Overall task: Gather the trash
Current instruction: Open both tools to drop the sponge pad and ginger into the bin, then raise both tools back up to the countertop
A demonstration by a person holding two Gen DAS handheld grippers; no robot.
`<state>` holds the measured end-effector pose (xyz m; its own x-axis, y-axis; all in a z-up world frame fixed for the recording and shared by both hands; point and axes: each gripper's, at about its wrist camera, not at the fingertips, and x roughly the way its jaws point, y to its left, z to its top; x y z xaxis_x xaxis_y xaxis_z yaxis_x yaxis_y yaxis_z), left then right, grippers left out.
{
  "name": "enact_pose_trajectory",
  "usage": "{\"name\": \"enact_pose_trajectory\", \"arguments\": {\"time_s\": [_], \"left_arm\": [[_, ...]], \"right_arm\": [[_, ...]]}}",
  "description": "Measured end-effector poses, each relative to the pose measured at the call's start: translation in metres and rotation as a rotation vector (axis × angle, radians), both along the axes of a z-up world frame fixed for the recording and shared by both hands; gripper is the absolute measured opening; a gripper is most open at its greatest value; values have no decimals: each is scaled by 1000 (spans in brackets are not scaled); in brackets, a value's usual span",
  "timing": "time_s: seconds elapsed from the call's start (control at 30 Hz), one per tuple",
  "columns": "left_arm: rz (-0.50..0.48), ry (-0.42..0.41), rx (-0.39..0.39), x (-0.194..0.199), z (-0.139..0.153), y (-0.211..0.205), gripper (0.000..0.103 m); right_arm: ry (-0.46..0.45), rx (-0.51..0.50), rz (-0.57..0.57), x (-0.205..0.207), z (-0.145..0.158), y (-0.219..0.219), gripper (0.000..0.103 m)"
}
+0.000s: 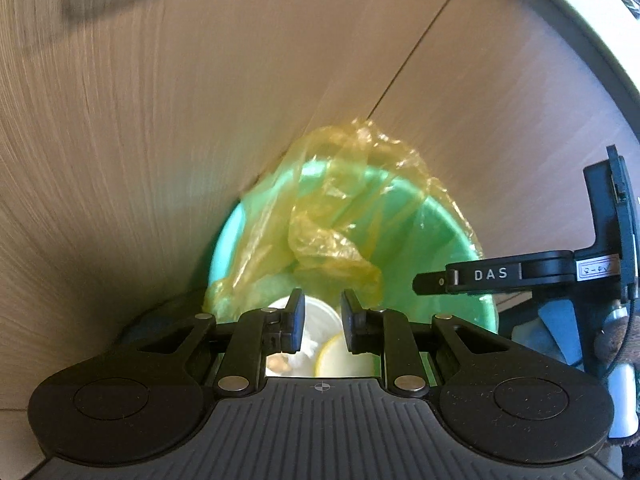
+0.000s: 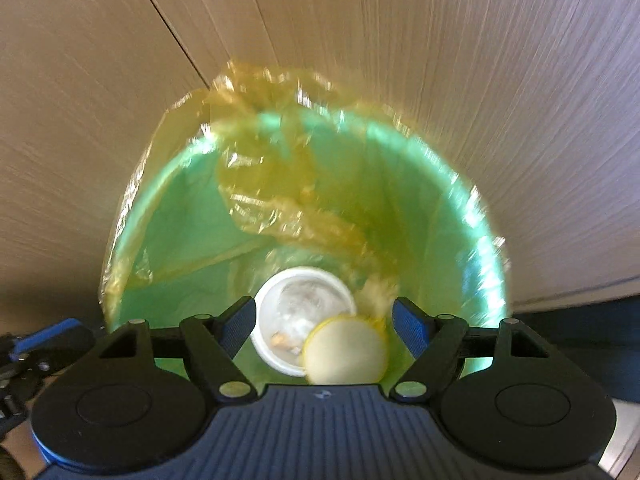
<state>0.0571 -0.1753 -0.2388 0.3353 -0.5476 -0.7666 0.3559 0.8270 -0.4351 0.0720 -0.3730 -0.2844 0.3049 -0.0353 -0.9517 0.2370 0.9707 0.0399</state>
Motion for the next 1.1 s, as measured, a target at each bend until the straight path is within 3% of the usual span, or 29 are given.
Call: {"name": "enact_pose_trajectory", "arguments": {"time_s": [0.2, 0.3, 0.4, 0.5, 0.6, 0.7, 0.83, 0.93, 1.0, 1.1], "left_arm": [[-51, -167, 42, -21, 40, -9, 23], [-90, -236, 20, -28, 71, -12, 23], [-122, -333, -40, -30, 121, -6, 23], [-106, -445, -79, -29, 182, 12, 23], [-59, -546, -83, -29, 240, 36, 23], [-10, -577, -77, -19, 286, 65, 23], [93, -562, -13, 13, 328, 112, 24], [240, -612, 70, 43, 355, 152, 23], [329, -618, 79, 64, 370, 183, 23], [453, -639, 55, 84, 386, 227, 23]], "right_arm": [[-184, -207, 34, -20, 33, 17, 81], [-259, -242, -7, -35, 56, 17, 85], [-340, -244, -33, -47, 87, 18, 85], [-475, -238, -57, -53, 136, 25, 85], [-622, -202, -55, -49, 198, 35, 85], [-719, -148, -5, -27, 257, 50, 85], [-755, -38, 72, 18, 327, 77, 85], [-798, -76, 114, 51, 372, 108, 85], [-817, -89, 147, 77, 395, 130, 85], [-795, 11, 197, 122, 417, 162, 85]]}}
